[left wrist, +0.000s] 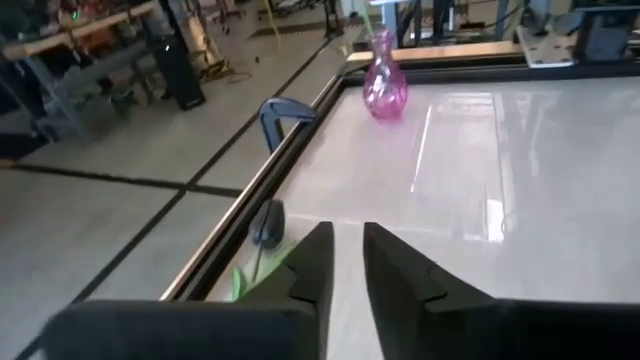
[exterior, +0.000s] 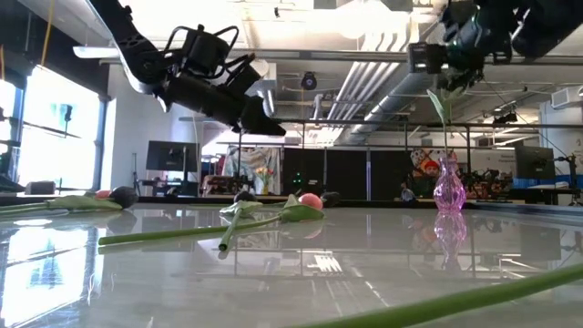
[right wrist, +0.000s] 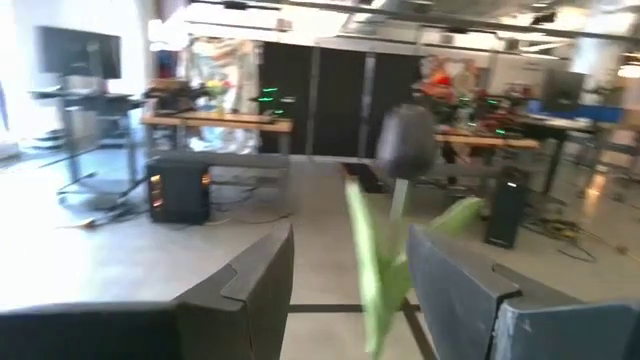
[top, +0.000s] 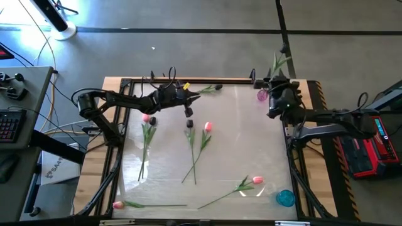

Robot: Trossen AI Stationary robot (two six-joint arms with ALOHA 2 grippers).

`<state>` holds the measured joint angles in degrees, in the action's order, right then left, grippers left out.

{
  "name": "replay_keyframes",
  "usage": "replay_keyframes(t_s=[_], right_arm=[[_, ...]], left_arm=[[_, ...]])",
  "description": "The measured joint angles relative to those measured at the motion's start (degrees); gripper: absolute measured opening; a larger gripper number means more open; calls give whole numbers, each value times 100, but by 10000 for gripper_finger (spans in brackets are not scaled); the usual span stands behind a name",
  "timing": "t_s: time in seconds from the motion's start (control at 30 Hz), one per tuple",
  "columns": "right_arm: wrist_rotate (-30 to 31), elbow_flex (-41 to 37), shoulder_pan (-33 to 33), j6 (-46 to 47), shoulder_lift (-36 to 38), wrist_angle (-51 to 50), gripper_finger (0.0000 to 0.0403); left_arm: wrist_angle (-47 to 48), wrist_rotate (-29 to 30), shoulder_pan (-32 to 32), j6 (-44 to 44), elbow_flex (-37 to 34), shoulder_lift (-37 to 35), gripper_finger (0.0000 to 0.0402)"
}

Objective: Sort flowers into vase by color
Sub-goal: Put the middle left pink flower into the purple vase

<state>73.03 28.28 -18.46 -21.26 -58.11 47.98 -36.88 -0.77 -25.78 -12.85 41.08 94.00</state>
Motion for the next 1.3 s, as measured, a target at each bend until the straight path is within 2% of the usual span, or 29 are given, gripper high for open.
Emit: replay_keyframes(t_s=[0.1,0.2,0.27,0.37,0.47,0.57,0.73,0.97,1.3], right_arm=[[-73,113,355,416,0,-636,184],[-429,117,552,1529,-2,-1655,184],[-1241,117,563,2531,-2,-2443,184],[-2810,117,398,3676,-61,-3194,184],[-3823,117,297,4023,-215,-3469,184],[-4317,117,313,4034,-405,-3452,184],[-4731,117,443,4034,-686,-3401,184],[-4800,117,660,3872,-915,-3442,184],[-4754,117,689,3307,-1240,-3397,184]], left_arm=[[79,-7,-126,158,4,0,79],[651,-131,-212,179,122,-4,90],[1021,-221,-236,182,197,-4,91],[1394,-330,-233,188,252,-4,90],[1705,-338,-204,221,254,-4,88],[2016,-306,-148,184,254,-4,88],[2871,28,45,591,254,-191,86],[4957,1093,363,1211,254,-1086,69],[7849,1081,319,3204,347,-2266,60]])
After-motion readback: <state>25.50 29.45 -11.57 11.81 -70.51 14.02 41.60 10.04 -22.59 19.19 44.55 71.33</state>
